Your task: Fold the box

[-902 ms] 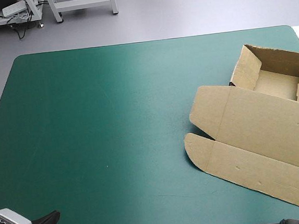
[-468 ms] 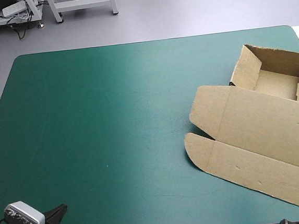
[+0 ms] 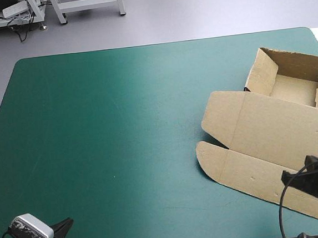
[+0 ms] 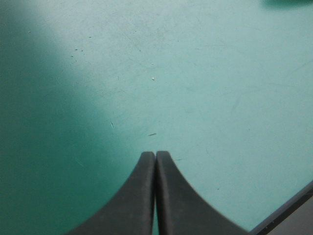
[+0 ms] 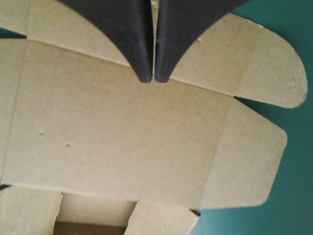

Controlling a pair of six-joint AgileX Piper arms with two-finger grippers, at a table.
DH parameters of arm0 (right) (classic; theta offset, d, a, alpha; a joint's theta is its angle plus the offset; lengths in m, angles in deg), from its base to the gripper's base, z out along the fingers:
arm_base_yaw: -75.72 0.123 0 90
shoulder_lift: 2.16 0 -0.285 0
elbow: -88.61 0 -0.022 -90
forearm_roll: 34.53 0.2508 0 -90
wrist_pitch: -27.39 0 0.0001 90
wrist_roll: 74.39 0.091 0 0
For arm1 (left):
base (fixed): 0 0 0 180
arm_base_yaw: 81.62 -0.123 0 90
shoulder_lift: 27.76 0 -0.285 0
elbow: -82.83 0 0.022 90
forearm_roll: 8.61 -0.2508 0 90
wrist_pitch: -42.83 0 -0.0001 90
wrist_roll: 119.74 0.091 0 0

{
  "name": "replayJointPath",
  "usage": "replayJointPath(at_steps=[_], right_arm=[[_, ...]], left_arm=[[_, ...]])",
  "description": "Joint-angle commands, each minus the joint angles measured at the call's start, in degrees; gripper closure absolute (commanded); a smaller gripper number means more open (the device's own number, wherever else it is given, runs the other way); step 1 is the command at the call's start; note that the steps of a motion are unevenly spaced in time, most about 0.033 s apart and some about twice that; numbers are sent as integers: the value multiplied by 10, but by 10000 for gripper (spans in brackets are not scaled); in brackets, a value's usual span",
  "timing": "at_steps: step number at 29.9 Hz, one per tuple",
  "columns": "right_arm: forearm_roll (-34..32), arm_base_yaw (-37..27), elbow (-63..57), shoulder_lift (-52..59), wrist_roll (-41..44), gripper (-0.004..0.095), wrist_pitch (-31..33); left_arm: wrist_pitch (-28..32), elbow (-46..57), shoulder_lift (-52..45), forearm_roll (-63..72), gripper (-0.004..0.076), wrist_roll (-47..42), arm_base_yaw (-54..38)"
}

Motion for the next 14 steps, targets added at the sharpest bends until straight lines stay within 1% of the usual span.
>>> replayJointPath(at_steps=[1, 4, 7, 12, 14], right_arm=[[17, 5, -65, 58, -12, 908, -59], [16, 23, -104, 101, -32, 908, -64], [-5, 46, -128, 127, -33, 908, -63], [-48, 88, -143, 145, -33, 908, -66], [-50, 113, -152, 149, -33, 908, -68]], left_arm=[[21, -13, 15, 17, 733, 14, 4], [4, -13, 15, 22, 733, 30, 4], [5, -13, 15, 22, 733, 35, 4], [6, -13, 15, 22, 733, 35, 4], [6, -13, 15, 22, 733, 35, 4]])
